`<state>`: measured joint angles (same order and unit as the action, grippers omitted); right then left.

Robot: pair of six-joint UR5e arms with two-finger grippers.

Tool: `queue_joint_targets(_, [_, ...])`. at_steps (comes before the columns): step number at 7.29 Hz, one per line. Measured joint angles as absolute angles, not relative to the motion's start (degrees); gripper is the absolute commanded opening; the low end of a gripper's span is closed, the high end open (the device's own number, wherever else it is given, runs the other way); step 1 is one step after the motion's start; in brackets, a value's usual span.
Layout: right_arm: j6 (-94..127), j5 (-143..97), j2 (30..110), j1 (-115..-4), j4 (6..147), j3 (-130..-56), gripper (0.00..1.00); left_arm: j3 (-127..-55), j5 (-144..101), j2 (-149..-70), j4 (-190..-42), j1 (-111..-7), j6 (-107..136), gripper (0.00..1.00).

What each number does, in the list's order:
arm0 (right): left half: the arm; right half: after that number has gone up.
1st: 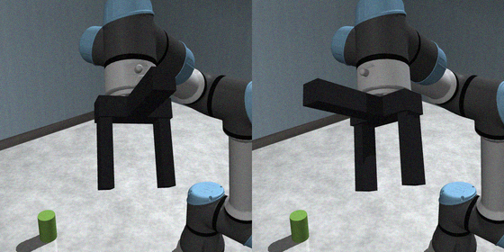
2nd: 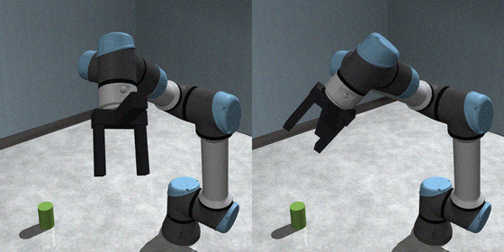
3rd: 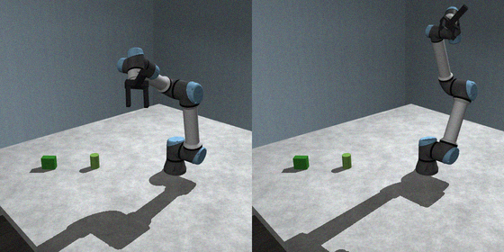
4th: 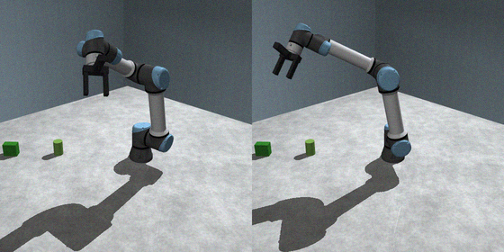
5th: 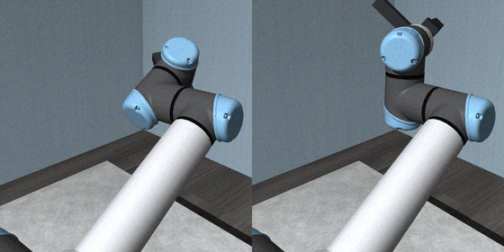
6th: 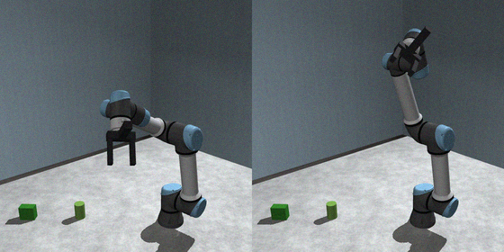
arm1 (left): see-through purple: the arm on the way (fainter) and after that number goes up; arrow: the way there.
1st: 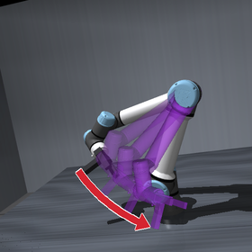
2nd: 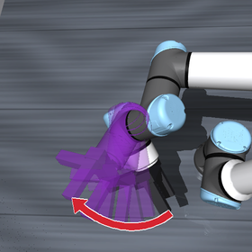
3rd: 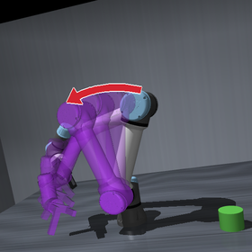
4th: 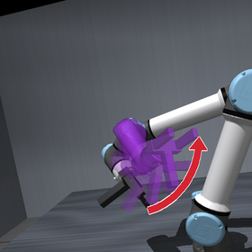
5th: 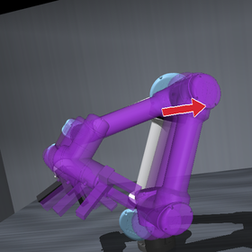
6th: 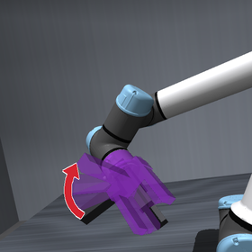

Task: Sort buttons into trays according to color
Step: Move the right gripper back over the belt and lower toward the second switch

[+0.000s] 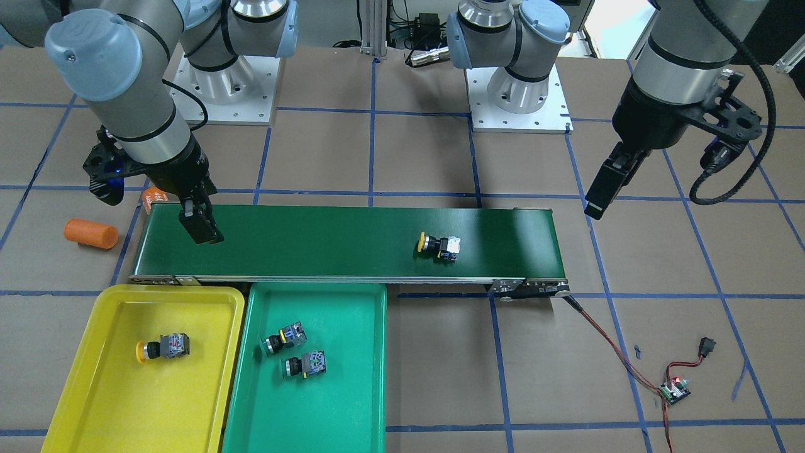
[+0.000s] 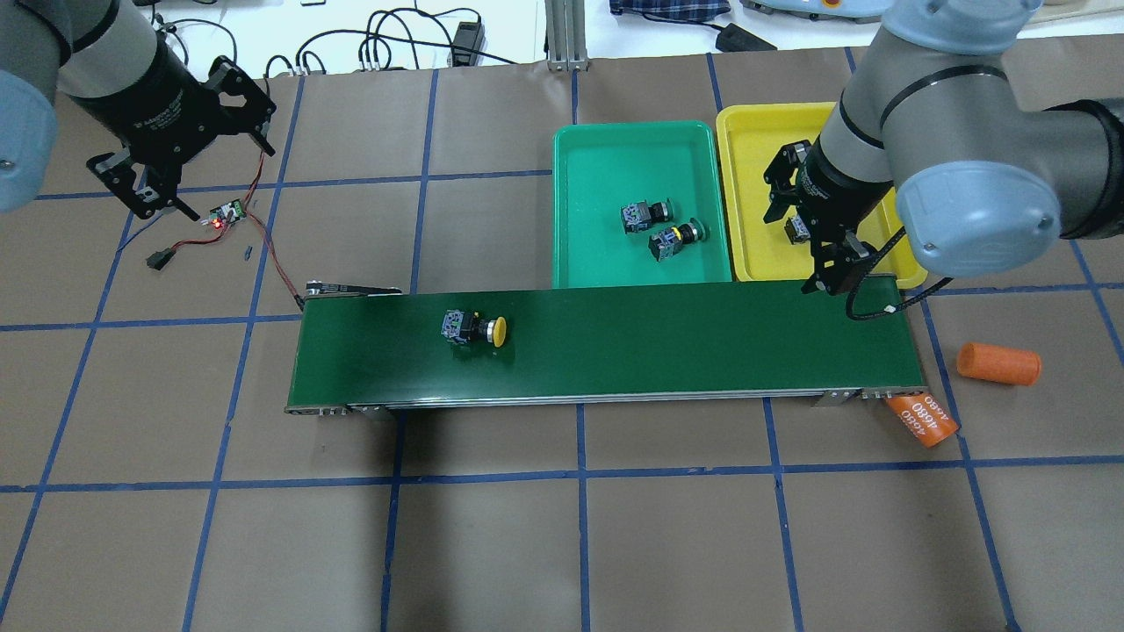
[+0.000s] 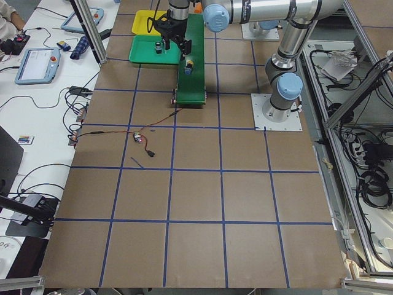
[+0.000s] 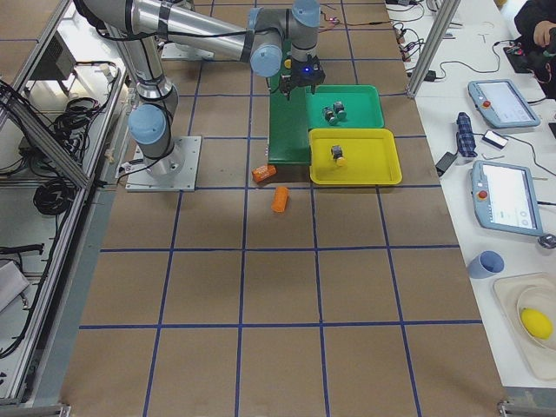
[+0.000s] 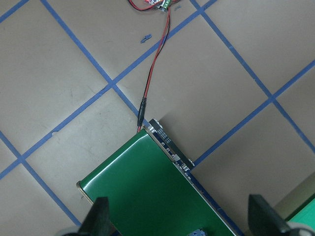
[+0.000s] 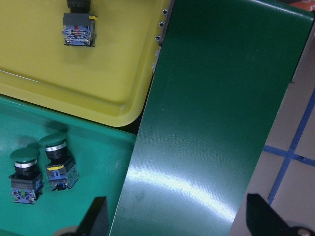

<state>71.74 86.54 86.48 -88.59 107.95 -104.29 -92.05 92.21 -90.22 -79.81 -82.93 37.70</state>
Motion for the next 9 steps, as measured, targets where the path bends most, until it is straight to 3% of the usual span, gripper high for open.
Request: queue_joint_targets(9, [72.19, 90.47, 88.79, -88.87, 107.82, -105.19, 1.00, -92.79, 90.53, -89.76, -80.76, -83.01, 8.97, 1.00])
